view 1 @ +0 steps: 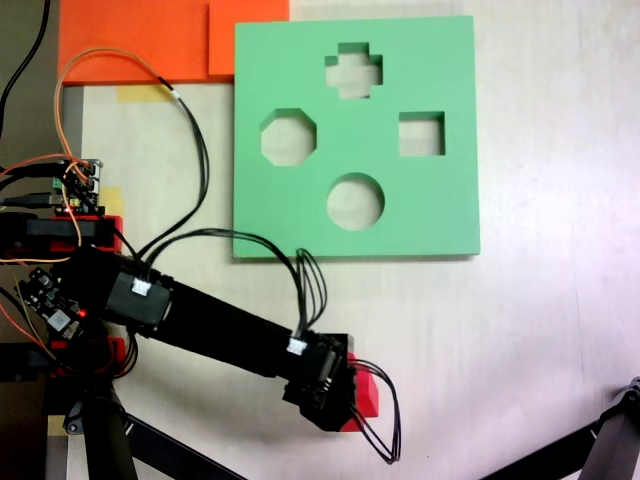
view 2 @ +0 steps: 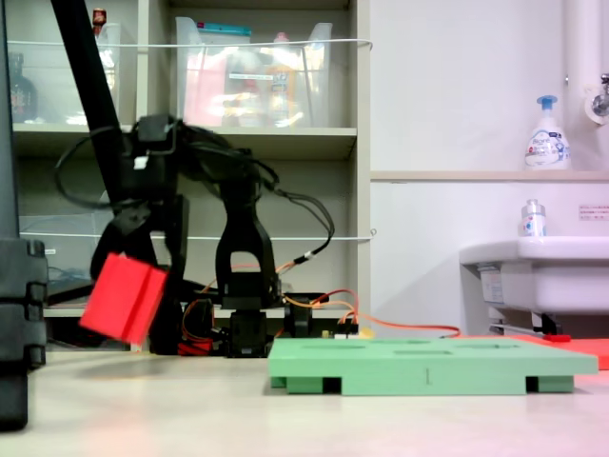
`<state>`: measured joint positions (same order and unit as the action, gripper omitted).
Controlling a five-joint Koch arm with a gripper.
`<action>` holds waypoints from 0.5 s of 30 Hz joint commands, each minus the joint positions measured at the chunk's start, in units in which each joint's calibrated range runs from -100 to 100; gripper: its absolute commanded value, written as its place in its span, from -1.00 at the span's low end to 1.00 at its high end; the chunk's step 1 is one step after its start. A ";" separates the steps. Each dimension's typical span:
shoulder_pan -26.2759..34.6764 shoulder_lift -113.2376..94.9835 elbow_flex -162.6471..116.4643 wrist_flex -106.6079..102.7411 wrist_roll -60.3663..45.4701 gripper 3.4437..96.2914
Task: Put the cross columnar block into the corresponding hole
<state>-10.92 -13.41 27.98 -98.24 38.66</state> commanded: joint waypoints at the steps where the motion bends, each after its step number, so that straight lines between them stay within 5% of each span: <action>1: 3.17 -10.48 1.73 -1.76 3.42 -0.23; 15: 26.67 -2.93 7.92 -1.76 27.16 -0.19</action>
<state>12.72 -19.29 28.07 -98.24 63.08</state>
